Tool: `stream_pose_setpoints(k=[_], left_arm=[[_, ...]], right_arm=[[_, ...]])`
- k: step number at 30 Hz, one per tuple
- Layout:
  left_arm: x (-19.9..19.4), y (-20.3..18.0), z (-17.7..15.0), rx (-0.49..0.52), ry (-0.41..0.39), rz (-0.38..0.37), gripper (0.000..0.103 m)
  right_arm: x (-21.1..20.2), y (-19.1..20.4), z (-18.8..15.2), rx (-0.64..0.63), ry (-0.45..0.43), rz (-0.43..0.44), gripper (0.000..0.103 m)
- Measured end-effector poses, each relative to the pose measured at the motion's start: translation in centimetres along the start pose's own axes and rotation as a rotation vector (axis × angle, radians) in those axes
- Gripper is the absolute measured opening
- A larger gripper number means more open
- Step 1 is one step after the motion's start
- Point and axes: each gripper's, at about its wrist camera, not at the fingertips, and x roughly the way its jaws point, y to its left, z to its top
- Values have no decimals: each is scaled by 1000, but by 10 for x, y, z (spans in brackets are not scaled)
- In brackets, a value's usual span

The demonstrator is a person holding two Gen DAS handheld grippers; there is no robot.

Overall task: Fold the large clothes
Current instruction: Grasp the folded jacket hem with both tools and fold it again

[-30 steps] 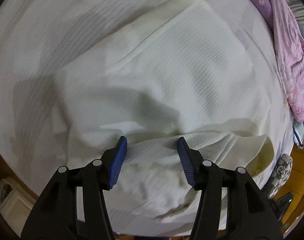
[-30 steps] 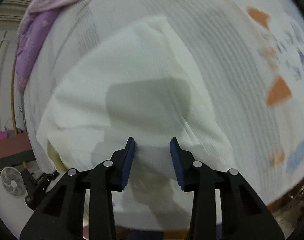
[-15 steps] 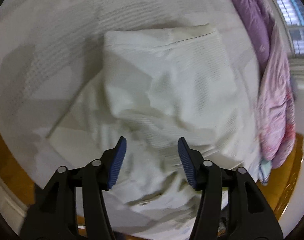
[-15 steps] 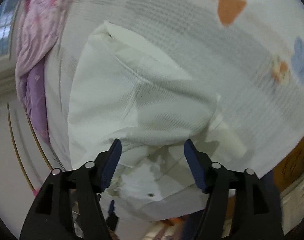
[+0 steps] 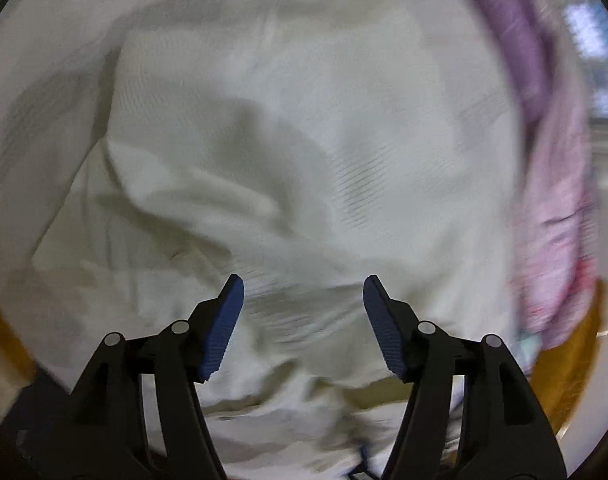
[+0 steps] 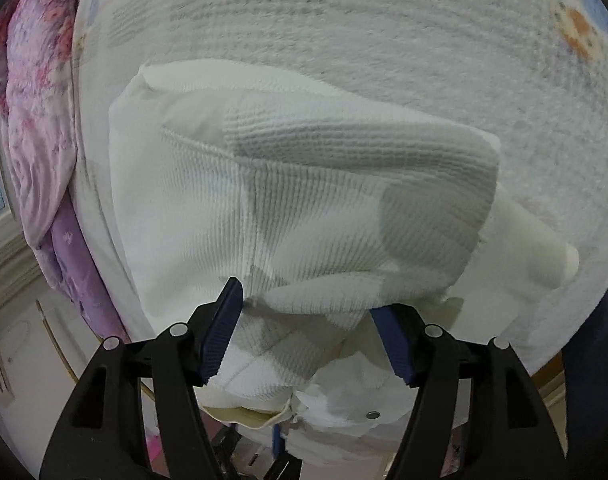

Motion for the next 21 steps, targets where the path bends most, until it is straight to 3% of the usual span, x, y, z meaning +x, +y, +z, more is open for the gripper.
stream_pose_setpoints(k=[1,2,4,6,8,9,11,13,14,17,18,21], left_arm=[[-5,1,2,23,-21,-1,66],[-3,-4,3,64,-24,52,69],[22,-7,5,100,69,170,69],[39,2,6,36,108,179,68],[39,8,7,-41,86,153,68],[39,9,7,-56,73,134,69],[45,8,9,-45,81,168,69],[52,8,8,-82,97,192,69],[52,9,8,-126,97,167,69],[39,22,2,-265,74,10,69],[38,20,2,-250,73,21,69],[57,11,5,-115,139,162,69]], right_arm=[[-1,-1,1,9,4,14,62],[0,-1,2,3,9,9,62],[6,2,5,-6,23,-2,62],[5,-9,8,14,42,4,62],[9,-13,12,40,75,16,62],[10,-14,16,46,83,12,62],[11,-10,19,1,95,-20,62],[13,-3,21,-80,106,-77,56],[15,0,20,-115,109,-100,48],[13,9,14,-246,111,-134,26],[12,11,13,-271,108,-134,21],[5,12,8,-319,76,-113,18]])
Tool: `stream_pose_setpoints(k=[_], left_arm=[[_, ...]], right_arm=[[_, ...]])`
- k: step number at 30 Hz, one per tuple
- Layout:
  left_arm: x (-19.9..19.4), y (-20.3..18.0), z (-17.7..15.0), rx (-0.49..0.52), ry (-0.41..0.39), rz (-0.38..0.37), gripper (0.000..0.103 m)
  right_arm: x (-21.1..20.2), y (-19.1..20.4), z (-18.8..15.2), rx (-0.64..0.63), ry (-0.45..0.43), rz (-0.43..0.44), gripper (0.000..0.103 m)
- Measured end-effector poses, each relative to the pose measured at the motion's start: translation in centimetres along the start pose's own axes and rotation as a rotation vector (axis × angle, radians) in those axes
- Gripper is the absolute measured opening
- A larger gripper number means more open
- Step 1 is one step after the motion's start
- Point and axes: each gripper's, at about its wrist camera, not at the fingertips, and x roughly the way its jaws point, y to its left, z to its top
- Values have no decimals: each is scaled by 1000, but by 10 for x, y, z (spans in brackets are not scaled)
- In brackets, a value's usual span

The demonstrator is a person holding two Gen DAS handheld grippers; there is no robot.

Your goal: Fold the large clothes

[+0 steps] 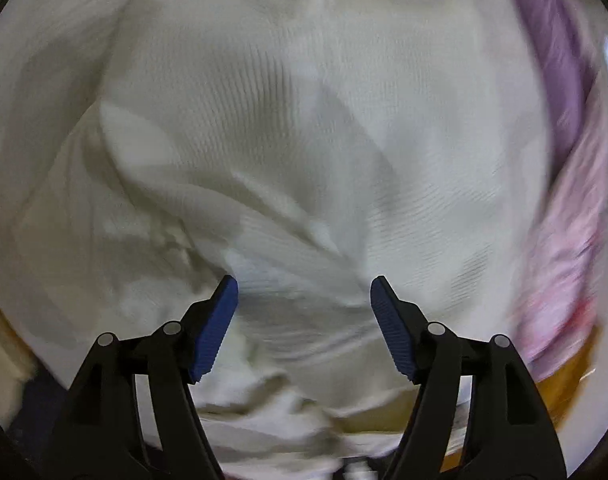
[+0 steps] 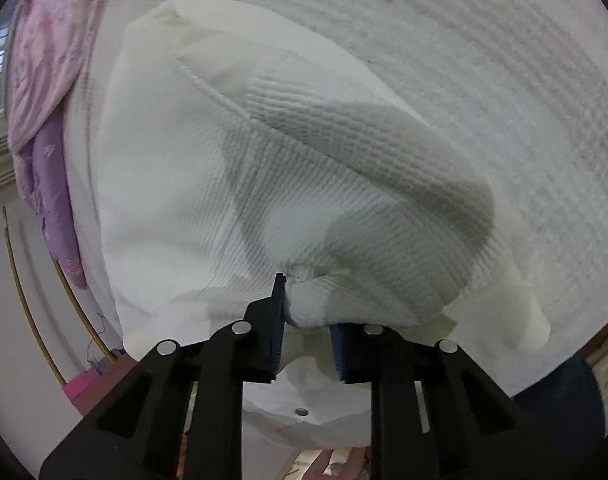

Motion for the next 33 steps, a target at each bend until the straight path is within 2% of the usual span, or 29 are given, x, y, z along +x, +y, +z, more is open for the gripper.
stream_pose_setpoints(k=[1,3,4,5,8,12,18,21,22,24,25,26,28,33], left_arm=[[9,-3,2,26,13,22,67],[13,-5,4,70,5,50,46],[11,-5,3,93,-2,44,31],[7,-5,1,133,-7,44,23],[-1,0,-4,225,14,30,14],[-18,11,-14,298,31,20,12],[-42,49,-32,349,44,30,11],[-27,62,-42,355,63,48,12],[-21,65,-47,379,56,41,16],[-22,74,-42,392,59,15,23],[-27,81,-40,380,56,1,34],[-31,85,-38,370,51,-4,37],[-43,91,-34,364,49,-14,37],[-85,92,-30,402,-46,-29,38]], right_arm=[[-2,0,-2,-7,-13,2,17],[-5,-1,-9,-25,-50,14,17],[-7,-1,-11,-30,-63,16,17],[-10,-5,-17,-35,-79,26,16],[-21,-5,-33,-64,-134,50,13],[-41,-15,-50,-100,-184,57,10],[-59,-32,-71,-140,-216,-1,9],[-53,-45,-72,-156,-224,-25,10],[-48,-49,-71,-173,-218,-31,11],[-44,-57,-70,-182,-208,-82,21],[-44,-60,-70,-180,-212,-110,21],[-47,-63,-72,-178,-209,-101,22],[-55,-60,-77,-194,-210,-140,22],[-79,-29,-98,-334,-275,-231,22]])
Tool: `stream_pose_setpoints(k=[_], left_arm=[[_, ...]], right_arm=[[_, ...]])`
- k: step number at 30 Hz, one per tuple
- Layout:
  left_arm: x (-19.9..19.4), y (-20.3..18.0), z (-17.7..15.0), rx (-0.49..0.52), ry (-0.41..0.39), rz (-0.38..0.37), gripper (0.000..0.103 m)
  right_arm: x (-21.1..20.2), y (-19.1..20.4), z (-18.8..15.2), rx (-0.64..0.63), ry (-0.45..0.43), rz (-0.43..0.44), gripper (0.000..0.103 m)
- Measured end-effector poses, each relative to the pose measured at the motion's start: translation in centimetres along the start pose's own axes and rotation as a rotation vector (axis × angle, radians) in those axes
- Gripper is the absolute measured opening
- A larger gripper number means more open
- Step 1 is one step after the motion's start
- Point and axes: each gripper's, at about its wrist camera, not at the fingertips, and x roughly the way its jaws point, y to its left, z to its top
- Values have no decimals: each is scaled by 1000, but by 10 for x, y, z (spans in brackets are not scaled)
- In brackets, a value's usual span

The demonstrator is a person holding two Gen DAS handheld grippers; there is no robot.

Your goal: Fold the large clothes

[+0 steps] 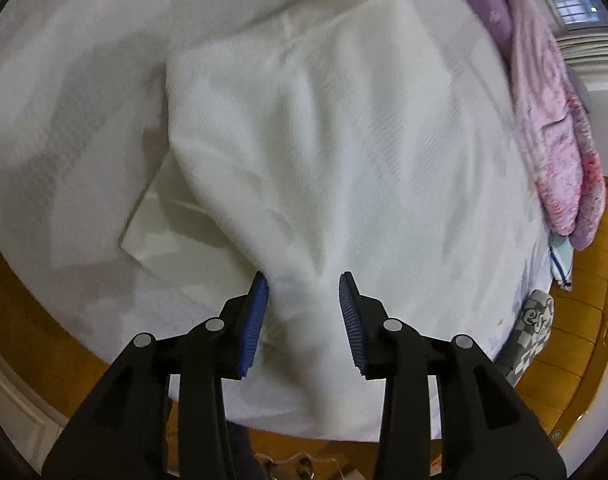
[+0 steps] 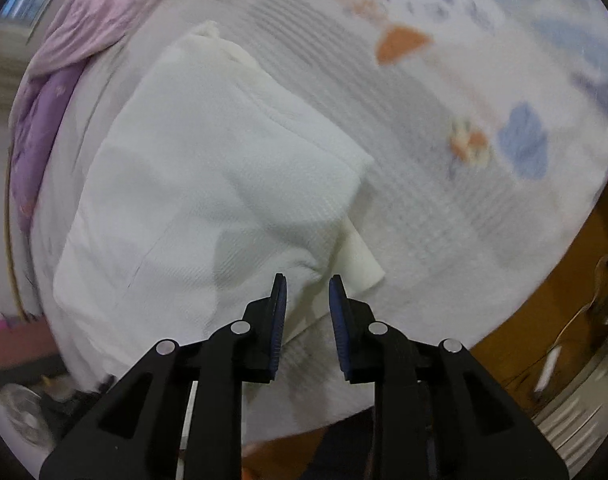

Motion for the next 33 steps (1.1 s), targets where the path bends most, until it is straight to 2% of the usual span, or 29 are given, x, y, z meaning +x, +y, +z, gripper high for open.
stream_pose_setpoints(k=[2,3,6,7,8,10,11,14,16,19,20,22,25,26,28,29,33], left_arm=[[6,-11,-1,14,10,3,41],[14,-15,-1,42,33,23,41],[41,-23,-6,116,74,108,43],[53,-18,-7,130,102,161,43],[61,-12,-8,124,125,179,43],[62,-1,-7,91,123,142,45],[61,-1,-6,92,130,138,45],[48,3,-1,128,130,134,44],[33,4,5,116,101,82,45],[15,10,16,113,75,23,47],[11,12,20,116,61,21,51],[2,17,31,129,15,41,51],[-10,22,43,148,-33,65,55],[-11,27,44,142,-49,75,59],[-15,37,51,121,-60,100,60],[-14,45,55,109,-59,107,60],[-12,62,54,111,-50,137,60]], right_arm=[[-6,15,-3,-70,-25,0,22],[-4,28,-4,-120,-32,29,21],[21,45,-5,-175,14,49,19],[36,48,-7,-188,45,38,19],[53,46,-10,-201,76,-7,19],[80,35,-13,-179,146,-45,17],[86,29,-13,-153,163,-32,16],[80,28,-10,-137,161,-10,18],[65,38,-6,-156,133,4,19],[44,70,3,-227,71,51,19],[42,83,7,-256,56,62,19],[43,120,17,-337,25,84,19],[60,178,33,-449,1,118,17],[67,195,33,-487,-4,128,12],[87,229,42,-563,-18,106,6],[95,237,49,-571,-12,106,2],[136,258,65,-573,47,125,1]])
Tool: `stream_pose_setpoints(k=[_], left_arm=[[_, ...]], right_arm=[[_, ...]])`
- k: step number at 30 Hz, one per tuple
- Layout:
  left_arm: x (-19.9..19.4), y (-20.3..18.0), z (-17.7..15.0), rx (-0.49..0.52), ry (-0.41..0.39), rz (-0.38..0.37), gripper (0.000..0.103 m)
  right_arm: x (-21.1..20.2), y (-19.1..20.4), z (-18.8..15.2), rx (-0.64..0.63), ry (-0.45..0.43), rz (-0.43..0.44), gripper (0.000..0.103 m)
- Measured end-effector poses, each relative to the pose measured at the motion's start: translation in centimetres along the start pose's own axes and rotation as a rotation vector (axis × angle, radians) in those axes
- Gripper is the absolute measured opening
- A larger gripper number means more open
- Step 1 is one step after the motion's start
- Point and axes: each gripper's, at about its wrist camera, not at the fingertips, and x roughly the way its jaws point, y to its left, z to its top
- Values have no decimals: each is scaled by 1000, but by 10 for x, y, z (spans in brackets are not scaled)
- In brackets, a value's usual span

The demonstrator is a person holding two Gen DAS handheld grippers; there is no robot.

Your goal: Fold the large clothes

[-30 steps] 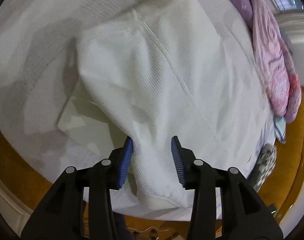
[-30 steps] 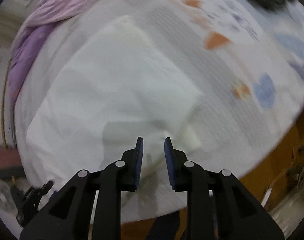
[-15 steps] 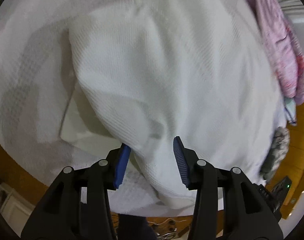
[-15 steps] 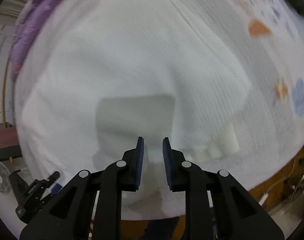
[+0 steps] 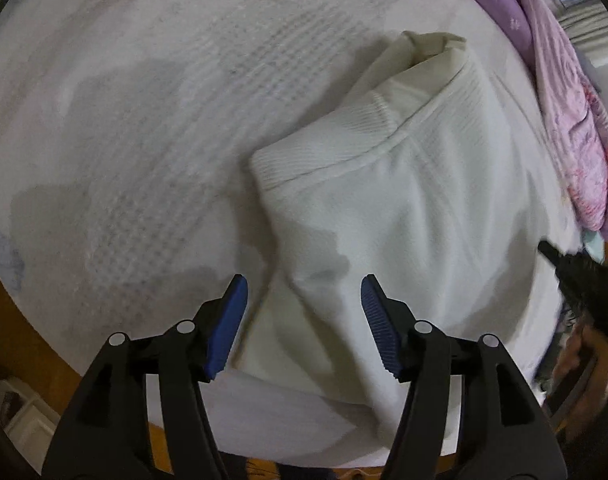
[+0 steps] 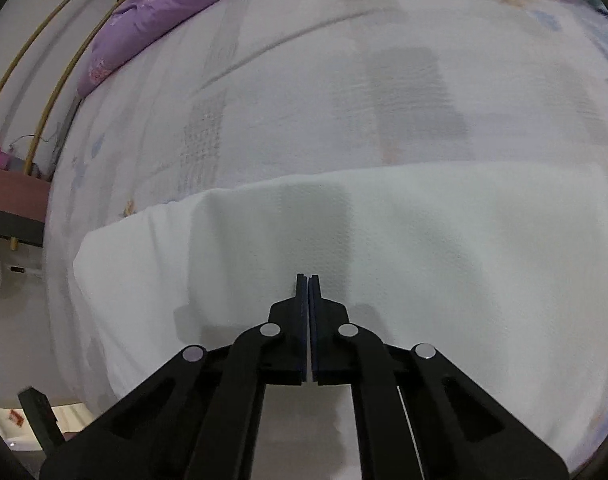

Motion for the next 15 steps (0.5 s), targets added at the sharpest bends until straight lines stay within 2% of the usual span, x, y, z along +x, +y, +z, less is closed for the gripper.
stream_pose_setpoints(k=[3,6,11,15], left_arm=[[7,11,-9,0,22,5,60],[19,20,-21,-67,77,-24,60],[23,17,-31,-51,74,-24,60],[25,21,-36,-81,74,-27,61]], right_arm=[[28,1,0,-13,56,-30,1],[26,0,-13,2,66,-36,1],[21,-1,-65,29,153,-18,1],[11,-8,-98,51,121,-13,1]])
